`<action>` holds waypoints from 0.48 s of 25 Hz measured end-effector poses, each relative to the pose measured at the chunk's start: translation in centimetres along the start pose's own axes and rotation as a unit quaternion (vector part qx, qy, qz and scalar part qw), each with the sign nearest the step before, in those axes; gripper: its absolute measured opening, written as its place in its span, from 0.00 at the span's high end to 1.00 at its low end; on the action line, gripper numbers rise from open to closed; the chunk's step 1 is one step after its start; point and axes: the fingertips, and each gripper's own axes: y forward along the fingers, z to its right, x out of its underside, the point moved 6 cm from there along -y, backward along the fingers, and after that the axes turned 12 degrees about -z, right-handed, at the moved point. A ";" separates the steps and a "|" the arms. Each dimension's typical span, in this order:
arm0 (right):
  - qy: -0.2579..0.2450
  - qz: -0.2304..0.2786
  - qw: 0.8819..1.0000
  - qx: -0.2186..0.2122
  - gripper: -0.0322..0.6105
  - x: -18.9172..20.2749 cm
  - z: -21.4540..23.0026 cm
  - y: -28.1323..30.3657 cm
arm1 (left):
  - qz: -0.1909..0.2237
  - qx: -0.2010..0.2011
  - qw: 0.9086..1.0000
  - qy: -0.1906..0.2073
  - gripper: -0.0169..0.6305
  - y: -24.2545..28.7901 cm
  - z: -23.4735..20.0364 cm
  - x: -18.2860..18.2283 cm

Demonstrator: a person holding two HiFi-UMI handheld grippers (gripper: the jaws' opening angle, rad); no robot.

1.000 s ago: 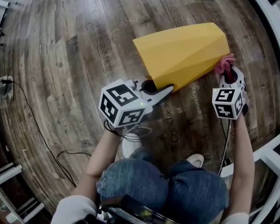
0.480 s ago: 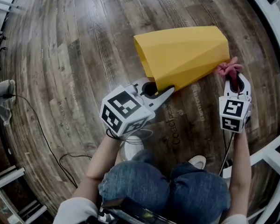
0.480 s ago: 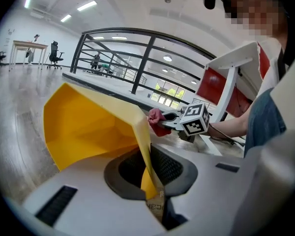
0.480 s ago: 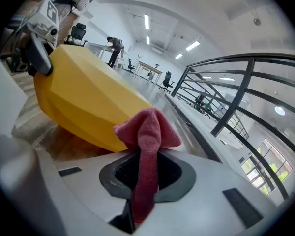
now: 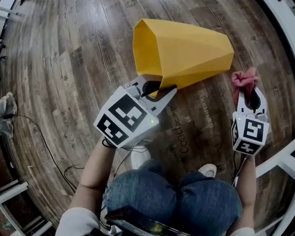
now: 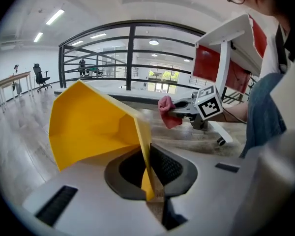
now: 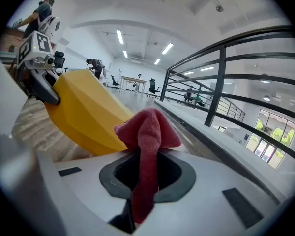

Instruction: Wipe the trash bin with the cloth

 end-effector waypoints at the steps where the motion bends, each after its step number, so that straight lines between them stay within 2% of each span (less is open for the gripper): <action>1: 0.007 0.003 1.000 -0.001 0.87 0.0 0.1 -0.3 | -0.013 -0.006 1.000 0.013 0.94 -0.3 -0.1 -0.3; 4: 0.037 0.009 0.999 -0.003 0.87 0.2 0.3 -1.0 | -0.054 -0.015 0.997 0.054 0.94 -0.9 -0.4 -1.2; 7: 0.069 0.016 0.997 -0.004 0.87 0.3 0.7 -1.7 | -0.106 -0.014 0.988 0.109 0.93 -1.1 -0.5 -2.3; 9: 0.084 0.020 0.996 -0.003 0.87 0.4 0.8 -2.1 | -0.139 -0.013 0.978 0.156 0.93 -1.2 -0.5 -3.5; 12: 0.104 0.022 0.994 -0.007 0.87 0.7 1.1 -2.3 | -0.186 -0.024 0.954 0.235 0.93 -1.0 -0.3 -5.6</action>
